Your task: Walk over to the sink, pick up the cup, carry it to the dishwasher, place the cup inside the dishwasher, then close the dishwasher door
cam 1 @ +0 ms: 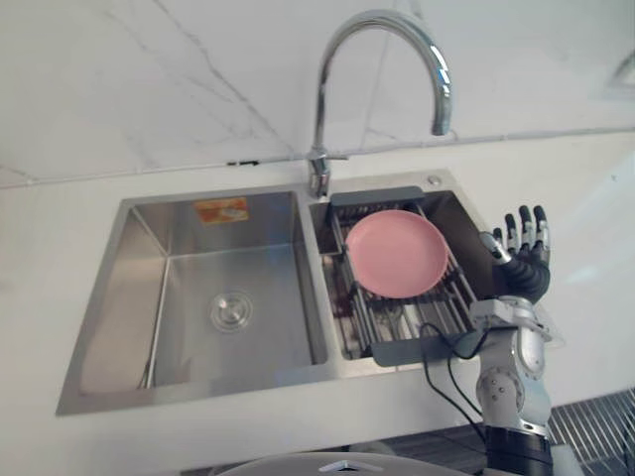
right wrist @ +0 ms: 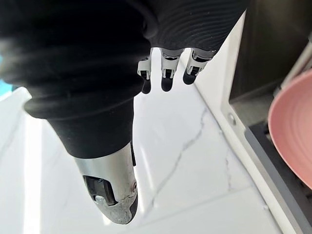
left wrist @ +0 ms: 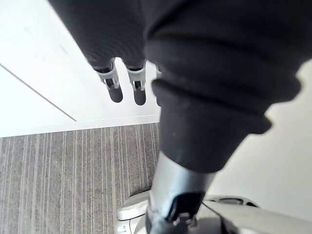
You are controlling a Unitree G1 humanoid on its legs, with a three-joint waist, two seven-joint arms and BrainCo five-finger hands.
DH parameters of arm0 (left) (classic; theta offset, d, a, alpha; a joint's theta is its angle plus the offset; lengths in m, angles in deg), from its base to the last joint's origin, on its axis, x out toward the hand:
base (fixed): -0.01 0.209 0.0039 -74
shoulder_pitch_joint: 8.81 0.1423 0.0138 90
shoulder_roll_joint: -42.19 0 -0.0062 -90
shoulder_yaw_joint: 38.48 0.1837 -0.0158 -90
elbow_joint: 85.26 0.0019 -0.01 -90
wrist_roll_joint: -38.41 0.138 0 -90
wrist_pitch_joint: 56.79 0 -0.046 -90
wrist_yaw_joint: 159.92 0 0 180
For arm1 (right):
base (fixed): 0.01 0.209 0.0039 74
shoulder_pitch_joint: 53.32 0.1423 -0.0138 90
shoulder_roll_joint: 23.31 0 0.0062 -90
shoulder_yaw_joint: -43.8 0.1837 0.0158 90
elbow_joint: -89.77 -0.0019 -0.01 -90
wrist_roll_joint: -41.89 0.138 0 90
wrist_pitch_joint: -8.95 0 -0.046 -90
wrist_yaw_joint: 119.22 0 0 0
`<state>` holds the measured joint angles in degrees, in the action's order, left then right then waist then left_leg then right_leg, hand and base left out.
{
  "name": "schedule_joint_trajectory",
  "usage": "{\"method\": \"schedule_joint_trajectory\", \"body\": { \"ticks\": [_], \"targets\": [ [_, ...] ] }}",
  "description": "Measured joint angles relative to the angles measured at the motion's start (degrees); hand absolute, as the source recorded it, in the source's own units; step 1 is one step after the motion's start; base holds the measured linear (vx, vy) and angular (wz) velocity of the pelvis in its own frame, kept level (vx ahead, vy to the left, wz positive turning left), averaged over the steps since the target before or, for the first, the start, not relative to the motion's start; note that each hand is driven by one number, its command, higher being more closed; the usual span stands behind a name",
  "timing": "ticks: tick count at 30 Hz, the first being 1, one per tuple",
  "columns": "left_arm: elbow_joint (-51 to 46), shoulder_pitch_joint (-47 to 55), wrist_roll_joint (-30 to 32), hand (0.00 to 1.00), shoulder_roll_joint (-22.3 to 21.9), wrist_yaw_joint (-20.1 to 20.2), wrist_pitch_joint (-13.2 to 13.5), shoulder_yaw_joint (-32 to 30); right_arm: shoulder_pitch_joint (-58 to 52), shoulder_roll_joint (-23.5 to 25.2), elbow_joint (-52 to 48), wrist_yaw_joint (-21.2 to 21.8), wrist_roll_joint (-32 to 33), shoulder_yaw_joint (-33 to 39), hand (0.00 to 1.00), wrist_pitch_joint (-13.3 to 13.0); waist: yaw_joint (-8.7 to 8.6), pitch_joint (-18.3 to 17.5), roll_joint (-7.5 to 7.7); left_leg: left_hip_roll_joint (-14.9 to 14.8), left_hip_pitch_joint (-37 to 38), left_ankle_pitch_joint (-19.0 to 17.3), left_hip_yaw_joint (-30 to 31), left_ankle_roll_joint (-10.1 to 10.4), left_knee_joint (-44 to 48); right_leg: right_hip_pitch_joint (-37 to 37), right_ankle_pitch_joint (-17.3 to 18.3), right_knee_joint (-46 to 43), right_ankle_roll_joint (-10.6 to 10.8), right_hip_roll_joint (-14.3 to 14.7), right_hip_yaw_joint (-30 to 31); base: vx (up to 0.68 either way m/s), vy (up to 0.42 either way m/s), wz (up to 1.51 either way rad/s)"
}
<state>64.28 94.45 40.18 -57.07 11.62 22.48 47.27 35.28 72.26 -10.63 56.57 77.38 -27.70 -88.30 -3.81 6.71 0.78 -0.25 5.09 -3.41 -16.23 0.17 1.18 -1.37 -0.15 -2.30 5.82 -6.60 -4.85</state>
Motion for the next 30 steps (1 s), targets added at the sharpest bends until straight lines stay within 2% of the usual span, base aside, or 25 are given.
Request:
{"method": "schedule_joint_trajectory", "body": {
  "ticks": [5, 7, 8, 10, 12, 13, 14, 15, 16, 18, 19, 20, 22, 25, 27, 30],
  "targets": [
    [-0.4, 0.5, 0.7, 0.0, 0.0, -0.3, -0.5, -0.1, -0.3, 0.6, 0.0, 0.0, -1.9, 2.4, 0.0, 0.2, -0.69, 0.3, 0.42, -1.9, 0.0, -3.3, -3.2, -0.6, 4.3, 2.0, 0.0, -4.3, -0.3, 0.6, 0.9, -0.06, 0.015, -0.42],
    [-0.4, 0.9, -0.5, 0.0, 0.1, -0.9, -0.5, -0.2, -0.5, 0.8, 0.0, 0.6, -1.9, 2.3, 0.0, 0.2, -0.45, 0.1, 0.65, -3.2, 0.0, -4.2, -4.5, -0.6, 5.7, 3.2, 2.7, -7.7, -4.5, -0.2, -1.4, -0.1, 0.006, -0.24],
    [-0.4, 0.9, -1.4, 0.0, 0.2, -1.3, -0.4, -0.2, -0.9, 0.8, 0.0, 1.2, -1.8, 2.4, 0.0, 0.2, -0.42, 0.1, 0.47, -4.6, -0.2, -5.3, -4.3, -0.2, 6.9, 4.1, 3.2, -10.7, -5.0, -1.3, -3.5, -0.04, 0.001, -0.11],
    [-0.3, 1.2, -2.9, 0.0, 0.5, -1.3, -0.3, -0.3, -1.5, 0.8, 0.0, 2.7, -1.8, 2.4, 0.0, 0.2, 0.24, -0.1, -0.09, -7.2, -0.8, -6.0, -4.0, 1.3, 7.9, 5.1, 2.9, -12.5, -4.9, -2.2, -3.5, -0.04, -0.053, -0.03],
    [-0.2, 2.2, -3.6, 0.0, 1.9, -1.3, -0.2, -0.2, -1.5, 0.9, -0.2, 3.7, -1.9, 2.2, 0.0, 0.2, 0.43, -1.1, 0.95, -9.0, -1.0, -5.4, -2.5, 3.6, 7.7, 4.1, -0.2, -10.2, -1.5, -3.2, -3.8, 0.03, -0.237, 0.19],
    [-0.2, 3.0, -5.1, 0.0, 3.0, -3.2, -0.2, -1.3, -1.5, 0.9, -0.2, 4.4, -2.0, 1.8, 0.0, 0.2, 0.98, -2.0, 4.12, -8.9, -1.1, -5.0, -2.1, 5.3, 7.6, 2.7, -3.5, -6.7, 0.0, -4.4, -3.9, 0.08, -0.29, 0.22],
    [-0.1, 3.0, -5.8, 0.0, 3.3, -3.9, -0.2, -2.2, -1.3, 0.9, -0.2, 4.5, -2.0, 1.7, 0.0, 0.3, 1.56, -2.2, 5.24, -9.0, -1.3, -4.8, -1.9, 6.3, 7.8, 1.9, -1.7, -5.5, 2.0, -4.5, -3.9, 0.09, -0.291, 0.17],
    [-0.1, 2.7, -6.4, 0.0, 3.4, -4.6, -0.3, -2.6, -0.9, 0.8, -0.3, 4.7, -2.1, 1.6, 0.0, 0.7, 1.77, -2.5, 5.87, -9.4, -1.9, -4.2, -1.5, 6.9, 8.0, 1.1, -0.2, -4.1, 2.5, -4.4, -4.4, 0.1, -0.352, 0.42],
    [0.2, 1.4, -7.3, 0.0, 2.7, -6.4, -0.5, -3.0, 2.1, -1.6, -0.1, 4.8, -2.2, 1.7, 0.0, 2.0, 1.31, -1.6, 4.67, -11.4, -4.4, -2.2, 0.6, 7.8, 8.5, 1.5, -0.2, -2.7, 1.8, -2.3, -7.0, 0.07, -0.319, 0.48],
    [0.1, 0.8, -8.0, 0.0, 1.0, -6.5, -0.5, -4.7, 3.6, -2.8, -0.1, 4.8, -2.2, 1.7, 0.0, 2.9, 1.71, -0.4, 2.71, -12.5, -5.1, -1.5, 1.4, 8.4, 8.5, 1.3, -0.1, -2.3, 1.2, -1.2, -7.8, -0.02, -0.224, 0.4],
    [0.0, 1.3, -7.8, 0.0, -0.7, -6.4, -0.4, -4.7, 3.5, -3.3, -0.1, 4.7, -2.4, 1.7, 0.0, 4.3, 2.05, 0.1, 0.95, -13.8, -4.9, -1.2, 2.1, 8.6, 8.6, -0.3, 0.4, -1.8, 0.3, 0.0, -9.7, -0.03, -0.139, 0.4],
    [0.0, 1.3, -7.6, 0.0, -1.0, -6.4, -0.3, -4.7, 3.3, -3.3, -0.1, 4.7, -2.8, 1.9, 0.0, 4.8, 1.81, 0.1, 0.47, -14.1, -4.6, -1.1, 1.9, 8.4, 8.9, -1.3, 0.5, -1.2, 0.2, 0.3, -10.6, -0.01, -0.09, 0.45],
    [-0.3, 1.9, -5.8, 0.0, -2.0, -5.7, 0.1, -4.1, 2.2, -3.9, -0.1, 4.6, -4.1, 2.2, 0.0, 5.3, 2.2, 0.1, -0.1, -14.3, -3.1, -1.0, 1.9, 8.3, 8.2, -3.2, 0.7, 0.6, 0.0, 0.9, -11.2, -0.06, -0.073, 0.18],
    [-0.5, 2.1, -5.4, 0.0, -2.0, -4.9, 0.5, -4.1, 1.5, -3.8, -0.1, 5.2, -4.4, 1.7, 0.0, 5.9, 2.48, 0.0, 0.27, -13.4, -1.4, -0.3, 1.8, 9.0, 5.2, -2.7, 0.1, 1.8, -0.1, 1.2, -8.8, -0.05, -0.003, -0.35],
    [-0.5, 2.3, -4.3, 0.0, -1.8, -4.4, 0.7, -3.4, 1.2, -3.8, -0.1, 6.6, -4.5, 0.2, 0.0, 6.4, 2.03, -0.4, 0.4, -11.7, 0.4, 0.6, 0.4, 8.5, 1.9, -2.5, -2.5, 3.8, 0.4, 0.9, -6.8, -0.01, 0.043, -0.51],
    [-0.4, 2.1, -2.6, 0.0, -1.1, -3.8, 0.7, -1.4, -0.3, -3.7, 0.0, 9.4, -6.9, -1.9, 0.0, 6.5, 1.34, -0.4, 0.33, -10.1, 1.1, 1.4, -1.1, 8.3, 0.5, -2.5, -4.6, 6.2, 1.1, -0.2, -5.5, 0.01, 0.055, -0.28]
  ]
}}
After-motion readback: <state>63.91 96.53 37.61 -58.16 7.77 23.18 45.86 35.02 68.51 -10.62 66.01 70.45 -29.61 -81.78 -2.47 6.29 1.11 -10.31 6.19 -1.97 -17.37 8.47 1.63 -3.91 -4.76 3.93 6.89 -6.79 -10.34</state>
